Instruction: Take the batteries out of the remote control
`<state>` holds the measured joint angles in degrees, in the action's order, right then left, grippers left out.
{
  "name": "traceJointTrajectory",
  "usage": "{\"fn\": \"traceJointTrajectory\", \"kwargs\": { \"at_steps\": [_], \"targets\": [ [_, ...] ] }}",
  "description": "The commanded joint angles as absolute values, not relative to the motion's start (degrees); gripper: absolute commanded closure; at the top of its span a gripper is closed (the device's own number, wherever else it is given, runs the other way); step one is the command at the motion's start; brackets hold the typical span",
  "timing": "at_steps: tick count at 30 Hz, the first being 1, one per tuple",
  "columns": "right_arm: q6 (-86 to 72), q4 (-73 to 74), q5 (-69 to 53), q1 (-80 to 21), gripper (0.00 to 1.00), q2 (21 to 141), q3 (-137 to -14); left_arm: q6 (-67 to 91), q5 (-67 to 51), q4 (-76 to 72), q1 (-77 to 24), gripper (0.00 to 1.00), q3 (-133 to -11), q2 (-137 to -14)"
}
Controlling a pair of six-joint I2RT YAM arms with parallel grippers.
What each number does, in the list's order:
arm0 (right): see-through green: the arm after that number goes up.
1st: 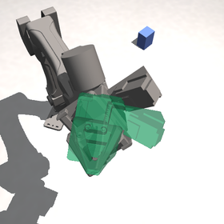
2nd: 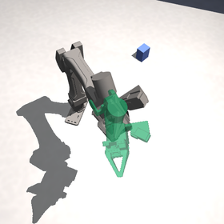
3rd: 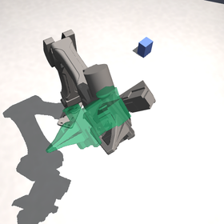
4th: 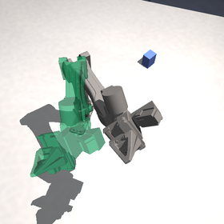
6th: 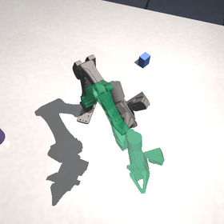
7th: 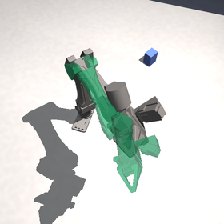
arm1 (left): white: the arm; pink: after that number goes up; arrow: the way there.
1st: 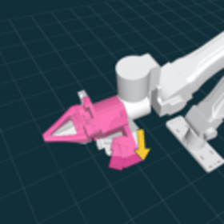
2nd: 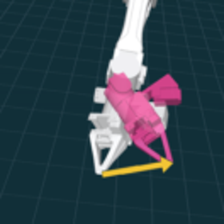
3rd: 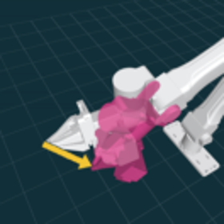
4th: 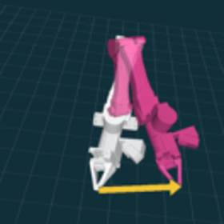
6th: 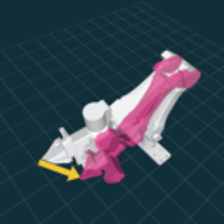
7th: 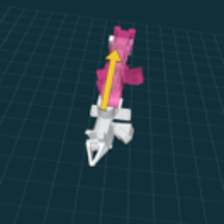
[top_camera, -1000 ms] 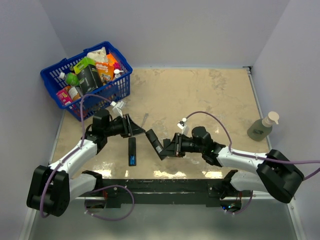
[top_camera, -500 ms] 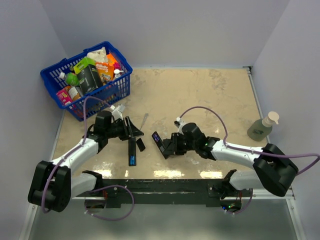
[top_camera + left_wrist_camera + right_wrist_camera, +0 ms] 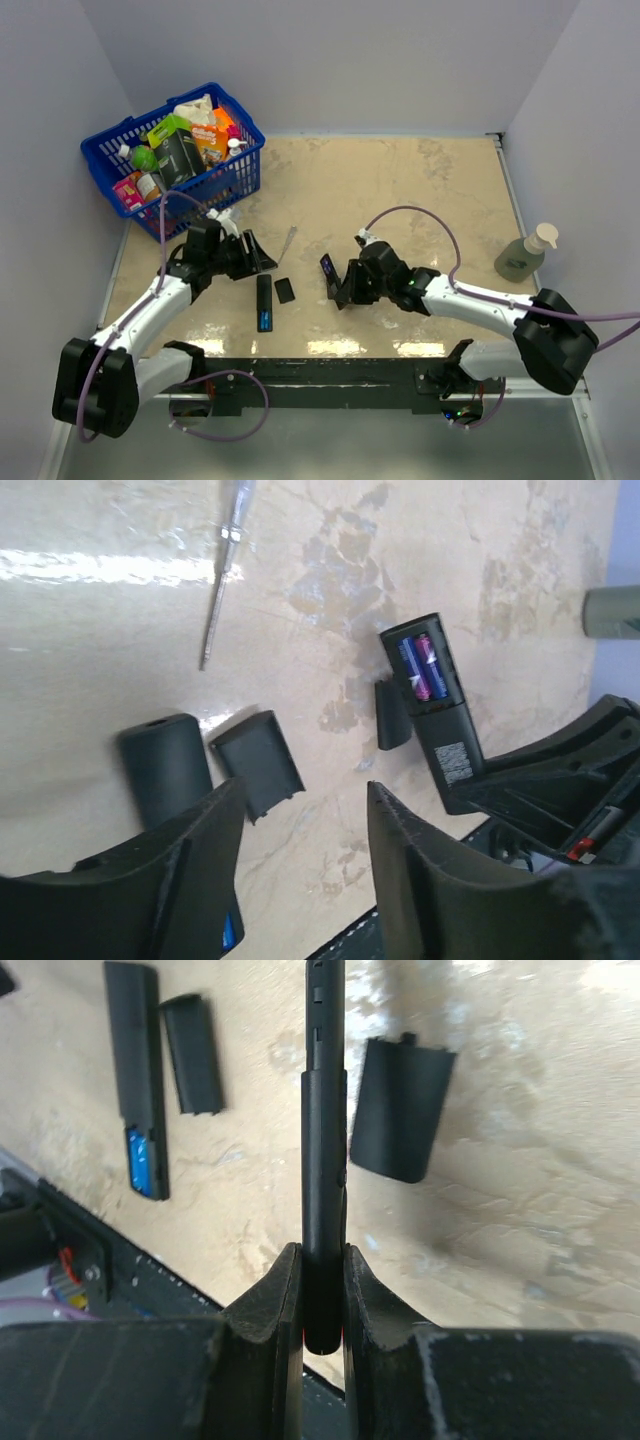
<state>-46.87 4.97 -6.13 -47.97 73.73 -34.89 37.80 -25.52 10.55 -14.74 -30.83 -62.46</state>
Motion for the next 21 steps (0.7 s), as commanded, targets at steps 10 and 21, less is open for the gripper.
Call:
{"fn": "traceJointTrajectory", "kwargs": {
  "at_steps": [10,21],
  "targets": [
    [-49.9,18.8,10.4,-47.8,1.0,69.9,-38.3,32.2,-16.6,24.6,-14.1,0.2,-38.8,-60.5],
    [-56.6,16.8,10.6,-47.7,0.85,68.3,-30.9,32.1,-20.0,22.8,-13.3,0.2,-37.9,-64.2]
  ]
}}
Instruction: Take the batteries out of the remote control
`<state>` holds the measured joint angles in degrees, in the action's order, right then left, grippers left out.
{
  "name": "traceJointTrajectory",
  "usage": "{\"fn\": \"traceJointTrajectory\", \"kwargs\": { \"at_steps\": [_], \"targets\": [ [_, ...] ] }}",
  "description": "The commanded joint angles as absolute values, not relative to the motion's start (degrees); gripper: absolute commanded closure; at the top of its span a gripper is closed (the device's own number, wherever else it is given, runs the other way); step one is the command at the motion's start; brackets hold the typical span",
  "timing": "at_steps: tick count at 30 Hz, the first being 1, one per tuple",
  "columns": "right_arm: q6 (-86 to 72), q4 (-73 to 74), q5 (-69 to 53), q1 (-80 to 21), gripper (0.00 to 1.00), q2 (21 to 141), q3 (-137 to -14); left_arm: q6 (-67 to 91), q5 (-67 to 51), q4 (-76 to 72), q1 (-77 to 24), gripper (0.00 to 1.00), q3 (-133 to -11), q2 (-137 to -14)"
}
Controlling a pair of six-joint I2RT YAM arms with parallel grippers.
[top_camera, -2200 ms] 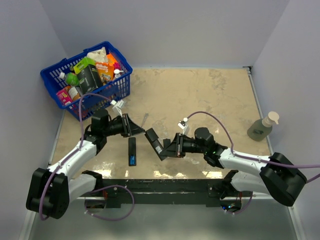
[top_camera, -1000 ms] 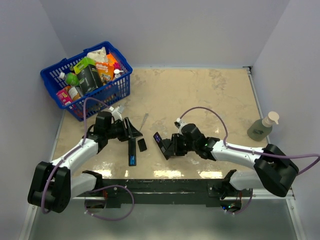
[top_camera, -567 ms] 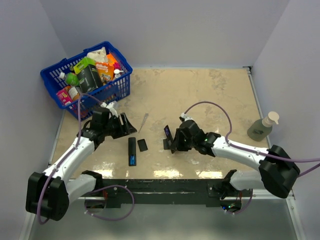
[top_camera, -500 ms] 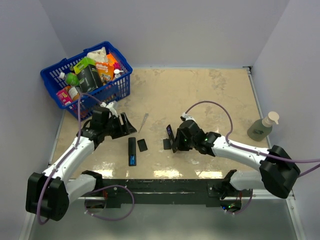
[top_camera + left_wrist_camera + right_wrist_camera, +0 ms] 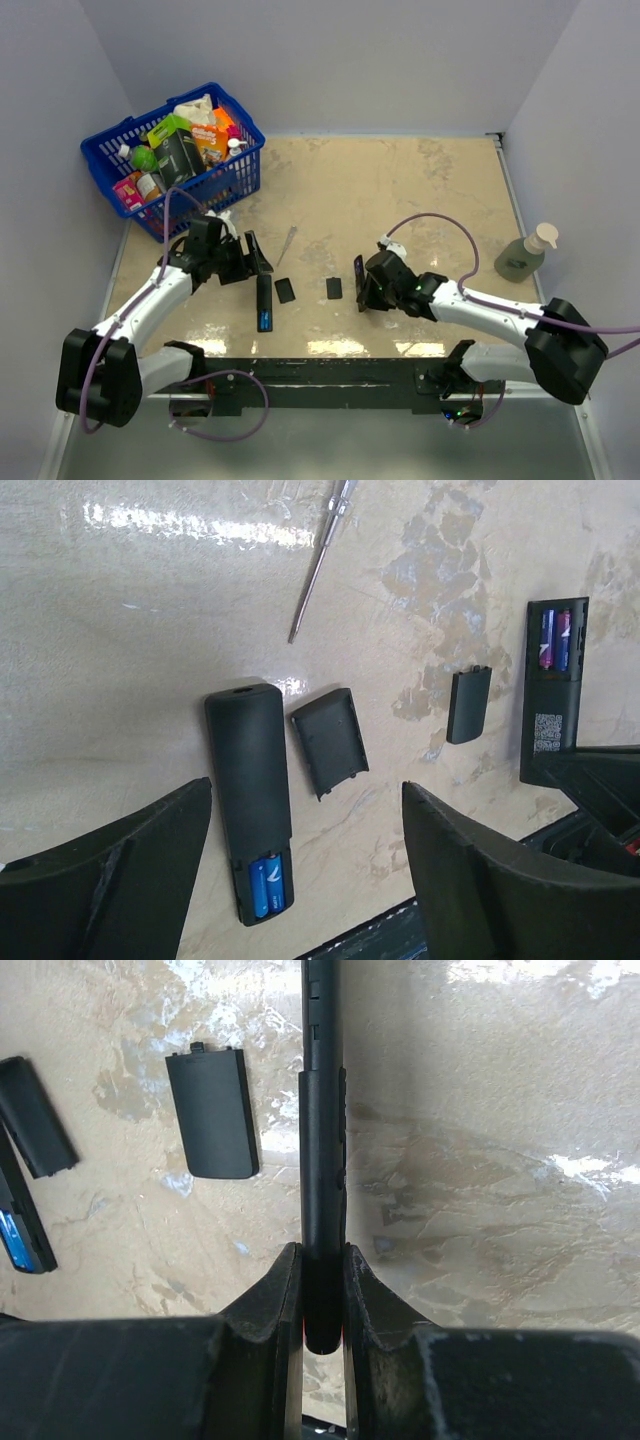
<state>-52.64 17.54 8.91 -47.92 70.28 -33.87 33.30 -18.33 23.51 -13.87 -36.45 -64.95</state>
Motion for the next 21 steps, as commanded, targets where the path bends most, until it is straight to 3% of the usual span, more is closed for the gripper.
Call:
{"fn": "traceJointTrajectory", "kwargs": {
  "at_steps": [1,3,10,17,21],
  "targets": [
    [-57.0,16.8,10.6,-47.7,0.84,68.1,-30.4,32.1,-19.8,22.9,-13.3,0.2,-37.9,-64.1],
    [-58.4,16.8,11.0,-47.7,0.83,68.1,-29.5,32.3,-19.0,23.5,-13.3,0.2,-38.2,-64.6],
    [-60.2,19.8,13.4,-47.7,0.61,67.1,-30.8,32.6,-16.5,25.2,-13.3,0.2,-39.2,-67.1],
    [-58.3,26.9,17.2,-47.7,0.5,64.2,-35.9,33.3,-14.9,26.5,-13.3,0.2,-39.6,-67.9],
    [-53.7,23.8,13.0,-47.9,0.51,64.4,-38.8,35.2,-16.3,25.5,-12.8,0.21,-38.0,-68.5]
  ]
}}
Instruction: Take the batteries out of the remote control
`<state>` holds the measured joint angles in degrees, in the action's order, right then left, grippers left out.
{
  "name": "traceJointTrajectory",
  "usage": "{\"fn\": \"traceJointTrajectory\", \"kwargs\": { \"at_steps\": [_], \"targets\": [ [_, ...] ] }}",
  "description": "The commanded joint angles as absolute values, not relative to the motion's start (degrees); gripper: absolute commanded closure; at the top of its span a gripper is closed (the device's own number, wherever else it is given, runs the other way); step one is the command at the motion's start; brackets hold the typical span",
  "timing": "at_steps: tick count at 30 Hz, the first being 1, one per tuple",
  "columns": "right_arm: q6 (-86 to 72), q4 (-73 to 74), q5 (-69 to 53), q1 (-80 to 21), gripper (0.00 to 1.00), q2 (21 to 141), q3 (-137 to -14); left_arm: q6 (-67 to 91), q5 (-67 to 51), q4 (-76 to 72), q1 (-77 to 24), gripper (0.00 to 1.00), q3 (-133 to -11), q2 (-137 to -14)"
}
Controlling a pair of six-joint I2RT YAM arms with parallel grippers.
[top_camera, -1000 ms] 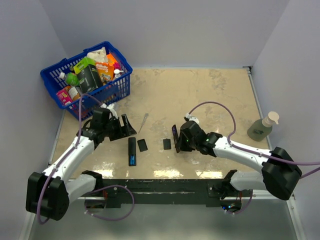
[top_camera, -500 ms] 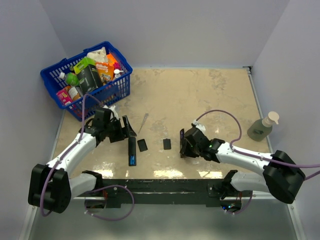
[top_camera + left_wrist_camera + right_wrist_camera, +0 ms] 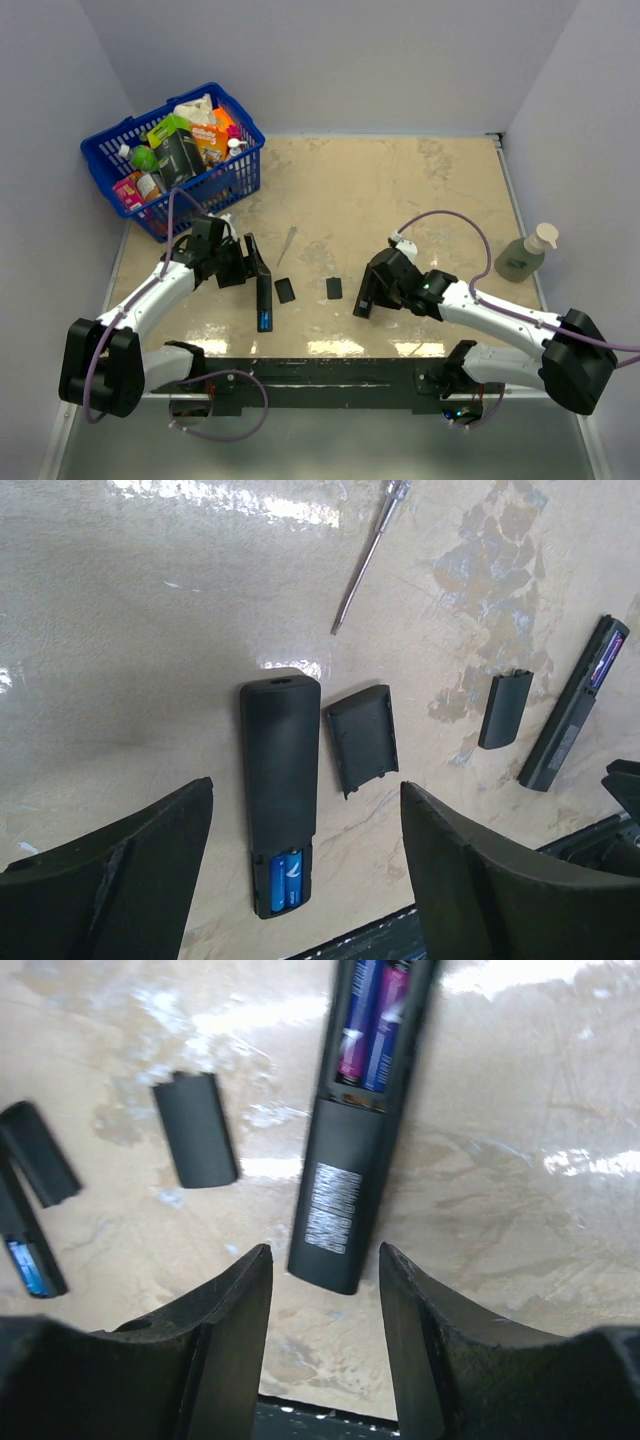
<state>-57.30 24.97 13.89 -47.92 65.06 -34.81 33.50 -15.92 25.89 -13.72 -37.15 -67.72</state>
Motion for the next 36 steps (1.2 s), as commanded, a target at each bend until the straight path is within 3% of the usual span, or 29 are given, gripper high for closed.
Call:
{"fn": "traceJointTrajectory", "kwargs": {
  "at_steps": [1,9,16,21,29,36],
  "targets": [
    [-52.7,22.4,11.4,-47.9,0.51,64.7,-38.9,35.6,-17.0,25.1,-12.6,0.21,-37.6,-68.9],
    [-53.4,6.2,2.8,-56.1,0.52,72.8,-43.0,35.7,-22.1,22.7,-8.9,0.24,-34.5,-70.7],
    [-41.3,1.7,2.0,-66.0,0.51,85.5,-53.7,34.9,-26.9,20.7,-8.6,0.26,-34.0,-73.2],
    [-42.6,3.1,5.7,-66.0,0.5,85.9,-55.3,34.5,-29.8,19.2,-8.6,0.27,-33.1,-76.0],
    [-46.0,4.0,9.5,-66.0,0.5,82.9,-52.2,35.2,-21.8,21.2,-9.5,0.27,-34.2,-77.3],
    [-51.6,9.5,20.8,-62.0,0.52,82.8,-53.9,35.9,-20.7,21.0,-11.1,0.29,-34.7,-77.4]
  ]
}}
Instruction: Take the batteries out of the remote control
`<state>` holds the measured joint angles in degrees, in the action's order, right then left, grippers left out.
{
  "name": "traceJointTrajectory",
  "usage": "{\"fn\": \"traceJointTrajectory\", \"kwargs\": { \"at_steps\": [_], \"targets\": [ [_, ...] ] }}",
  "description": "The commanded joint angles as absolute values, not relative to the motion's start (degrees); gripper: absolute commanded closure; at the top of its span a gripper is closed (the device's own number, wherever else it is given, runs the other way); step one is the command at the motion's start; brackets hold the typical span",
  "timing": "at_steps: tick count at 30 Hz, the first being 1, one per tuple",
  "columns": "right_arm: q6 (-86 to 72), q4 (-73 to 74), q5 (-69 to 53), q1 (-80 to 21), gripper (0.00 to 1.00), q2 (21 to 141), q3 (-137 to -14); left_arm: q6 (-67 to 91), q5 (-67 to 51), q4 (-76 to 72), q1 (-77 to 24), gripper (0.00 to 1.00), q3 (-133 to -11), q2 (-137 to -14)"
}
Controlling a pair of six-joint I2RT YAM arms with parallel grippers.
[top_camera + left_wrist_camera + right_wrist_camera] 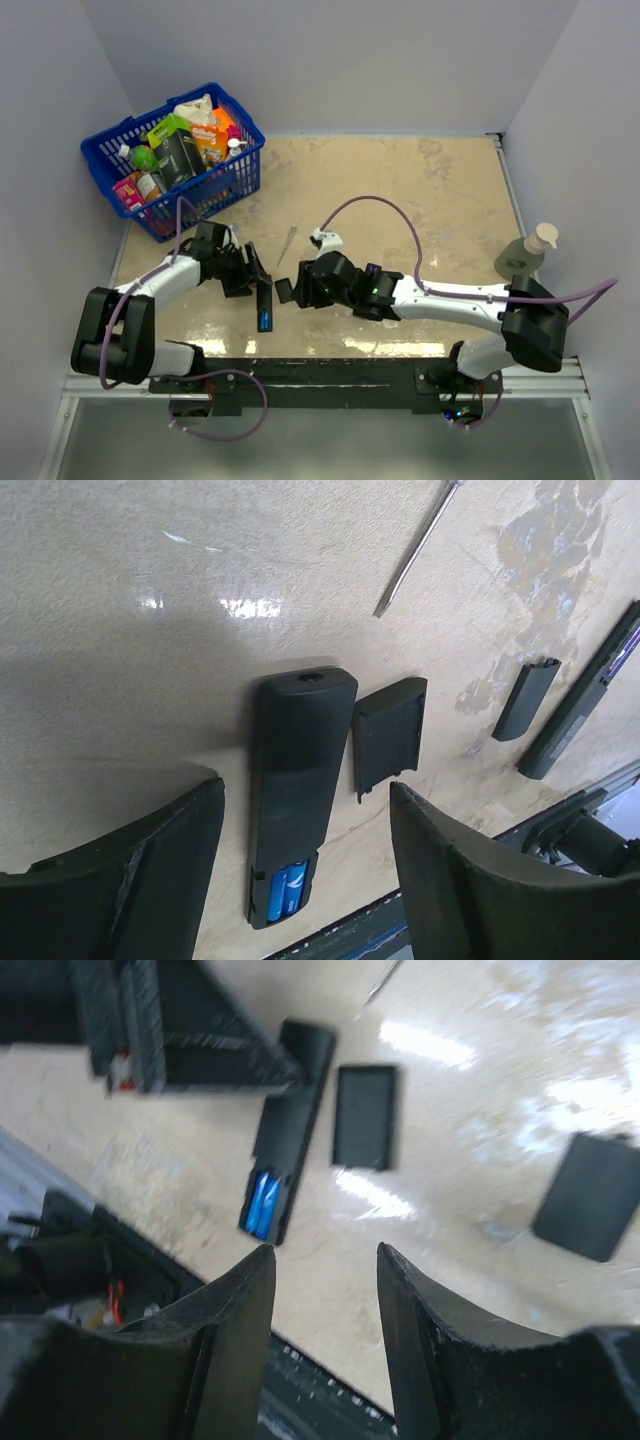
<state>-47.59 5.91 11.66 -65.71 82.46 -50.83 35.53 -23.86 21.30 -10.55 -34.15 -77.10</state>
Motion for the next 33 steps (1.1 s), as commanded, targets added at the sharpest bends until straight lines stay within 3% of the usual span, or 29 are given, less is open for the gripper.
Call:
{"fn": "traceJointTrajectory", "kwargs": {
  "at_steps": [1,5,16,26,33],
  "targets": [
    [-52.2,11.1,22.1,-60.9,0.52,83.7,-55.5,36.1,-20.7,21.3,-11.1,0.29,-34.9,-76.8],
    [-56.2,20.6,26.0,-56.2,0.53,91.4,-67.1,35.9,-18.6,23.0,-11.1,0.29,-37.3,-71.6],
    [-59.7,25.7,28.6,-51.9,0.54,116.0,-92.3,30.5,-20.0,28.4,-10.9,0.29,-40.8,-60.3],
    [-59.7,26.5,31.9,-50.6,0.51,126.5,-100.9,29.0,-20.0,30.4,-10.9,0.29,-41.1,-56.1],
    [-58.1,27.2,30.5,-50.5,0.55,132.5,-104.4,29.0,-20.7,29.6,-10.9,0.28,-40.9,-54.7]
  ]
}}
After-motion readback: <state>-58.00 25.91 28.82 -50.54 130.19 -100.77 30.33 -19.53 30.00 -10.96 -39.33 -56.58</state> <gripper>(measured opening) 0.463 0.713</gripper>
